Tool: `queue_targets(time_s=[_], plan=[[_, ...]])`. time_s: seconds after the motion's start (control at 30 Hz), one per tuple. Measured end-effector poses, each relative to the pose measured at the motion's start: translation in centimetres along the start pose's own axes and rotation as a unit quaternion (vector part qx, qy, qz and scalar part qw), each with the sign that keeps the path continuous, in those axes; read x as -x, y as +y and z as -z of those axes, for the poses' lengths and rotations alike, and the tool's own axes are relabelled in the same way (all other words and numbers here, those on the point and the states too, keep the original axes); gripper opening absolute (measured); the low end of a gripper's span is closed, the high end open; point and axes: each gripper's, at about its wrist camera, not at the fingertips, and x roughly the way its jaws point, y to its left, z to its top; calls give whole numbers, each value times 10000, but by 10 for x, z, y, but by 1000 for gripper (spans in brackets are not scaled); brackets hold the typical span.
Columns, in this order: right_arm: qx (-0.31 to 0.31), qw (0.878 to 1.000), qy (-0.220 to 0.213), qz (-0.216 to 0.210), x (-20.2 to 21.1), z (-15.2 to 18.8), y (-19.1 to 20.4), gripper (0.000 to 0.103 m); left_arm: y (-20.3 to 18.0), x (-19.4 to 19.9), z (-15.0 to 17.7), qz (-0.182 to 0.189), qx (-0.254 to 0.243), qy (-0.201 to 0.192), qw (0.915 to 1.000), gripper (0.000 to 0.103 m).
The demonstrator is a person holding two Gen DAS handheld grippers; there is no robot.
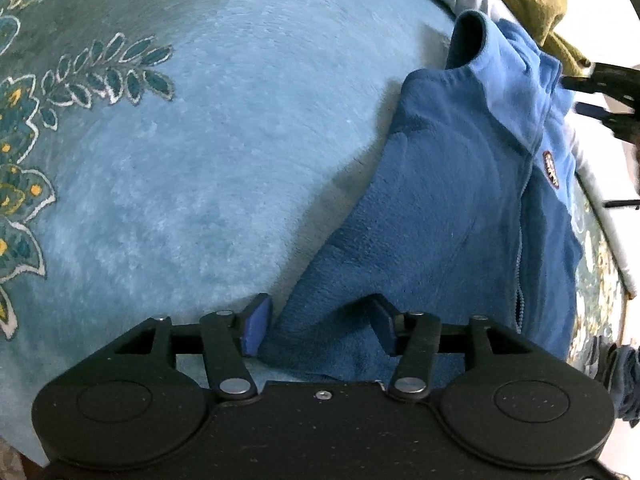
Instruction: Fold clothes
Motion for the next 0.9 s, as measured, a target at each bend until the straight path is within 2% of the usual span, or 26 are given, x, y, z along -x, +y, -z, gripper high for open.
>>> queue_targets(time_s=[0.13, 0.23, 0.33, 0.4, 0.53, 0.6, 0.63, 0.67, 0.73, 0.83, 0.9], plan=[[-137, 9989, 416, -166, 35, 46, -30, 55, -8, -3, -1, -168, -182, 89, 9997, 53], [-319, 9956, 884, -39, 57, 106, -63, 57, -14, -5, -2, -260, -364, 186, 9988, 54], [-933, 9834, 1542, 219, 69, 173, -104, 58, -21, -7, -4, -352, -588, 311, 9972, 56], [-1329, 9732, 1865, 212, 76, 214, -123, 58, -28, -10, -5, -436, -785, 408, 9951, 58], [-1785, 9647, 1934, 36, 83, 256, -133, 58, -44, -15, -5, -632, -1185, 557, 9894, 65], [-1889, 9652, 1810, -52, 80, 260, -131, 53, -50, -17, -4, -749, -1319, 585, 9867, 66], [-1880, 9664, 1750, -50, 78, 259, -130, 45, -52, -18, -3, -799, -1336, 585, 9861, 66], [-1870, 9677, 1690, -48, 75, 259, -128, 29, -54, -18, -3, -847, -1344, 583, 9856, 66], [-1807, 9691, 1679, -62, 71, 257, -125, 14, -56, -17, -3, -903, -1310, 572, 9856, 66], [-1786, 9710, 1586, -81, 72, 255, -127, 10, -60, -16, -3, -978, -1321, 592, 9846, 65], [-2068, 9699, 1277, 141, 85, 258, -140, 9, -61, -15, -4, -986, -1324, 592, 9845, 65]])
